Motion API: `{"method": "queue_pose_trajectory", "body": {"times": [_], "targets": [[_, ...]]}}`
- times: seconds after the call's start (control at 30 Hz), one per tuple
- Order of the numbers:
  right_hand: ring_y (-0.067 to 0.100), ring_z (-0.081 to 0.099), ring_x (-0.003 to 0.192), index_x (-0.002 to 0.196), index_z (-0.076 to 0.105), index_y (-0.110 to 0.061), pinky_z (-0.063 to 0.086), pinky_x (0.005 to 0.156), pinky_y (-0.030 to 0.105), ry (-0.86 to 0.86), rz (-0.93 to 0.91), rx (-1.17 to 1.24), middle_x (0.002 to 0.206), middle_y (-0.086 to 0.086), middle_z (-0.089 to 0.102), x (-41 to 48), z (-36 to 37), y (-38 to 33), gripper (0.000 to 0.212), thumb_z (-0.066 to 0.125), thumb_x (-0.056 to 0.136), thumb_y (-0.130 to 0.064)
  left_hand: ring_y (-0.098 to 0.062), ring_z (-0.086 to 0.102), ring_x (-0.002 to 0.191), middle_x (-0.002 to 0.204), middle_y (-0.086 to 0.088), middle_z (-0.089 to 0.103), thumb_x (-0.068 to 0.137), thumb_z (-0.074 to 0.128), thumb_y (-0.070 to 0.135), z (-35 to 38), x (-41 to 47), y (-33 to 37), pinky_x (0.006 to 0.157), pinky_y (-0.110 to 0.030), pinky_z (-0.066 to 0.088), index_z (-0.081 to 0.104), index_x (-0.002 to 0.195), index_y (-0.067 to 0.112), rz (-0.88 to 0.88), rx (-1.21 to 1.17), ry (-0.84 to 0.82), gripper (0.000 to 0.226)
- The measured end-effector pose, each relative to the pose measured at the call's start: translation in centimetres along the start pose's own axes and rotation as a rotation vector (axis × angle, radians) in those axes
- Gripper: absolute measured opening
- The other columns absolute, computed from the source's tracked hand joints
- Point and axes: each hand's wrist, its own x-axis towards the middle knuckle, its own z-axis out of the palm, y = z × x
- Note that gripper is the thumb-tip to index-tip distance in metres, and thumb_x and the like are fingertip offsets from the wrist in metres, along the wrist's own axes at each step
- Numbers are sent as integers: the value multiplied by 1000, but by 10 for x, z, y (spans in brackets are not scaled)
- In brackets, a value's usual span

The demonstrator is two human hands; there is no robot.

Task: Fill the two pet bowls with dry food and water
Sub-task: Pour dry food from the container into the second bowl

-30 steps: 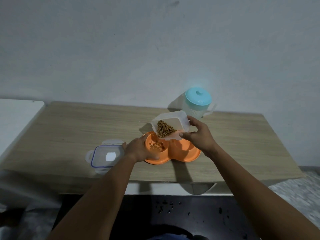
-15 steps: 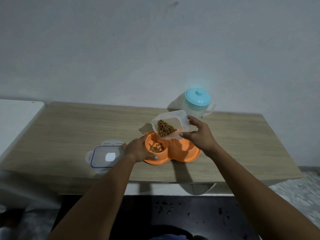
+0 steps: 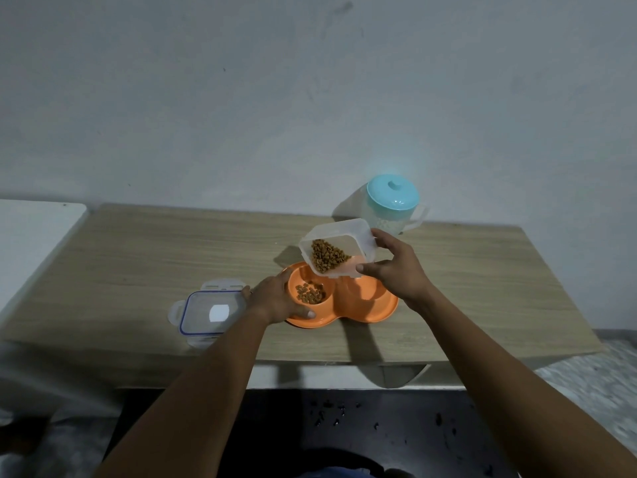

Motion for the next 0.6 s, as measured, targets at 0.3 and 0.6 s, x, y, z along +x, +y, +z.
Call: {"method": "queue_pose_trajectory", "body": {"times": [0.3, 0.6], "targets": [[27, 67, 116, 149, 52, -23, 58, 99, 49, -14, -10, -29, 142, 2, 57, -1, 2, -1, 81, 85, 78, -4, -25, 45, 131, 136, 3, 58, 60, 86, 53, -3, -6, 6, 106, -50, 22, 35, 145, 40, 21, -16, 22, 101], [27, 67, 116, 149, 53, -20, 58, 99, 46, -12, -12, -14, 143, 3, 57, -3, 2, -3, 81, 86, 76, -1, -26, 46, 130, 132, 5, 59, 52, 83, 63, 0, -2, 1, 110, -59, 17, 34, 142, 47, 4, -4, 4, 104]]}}
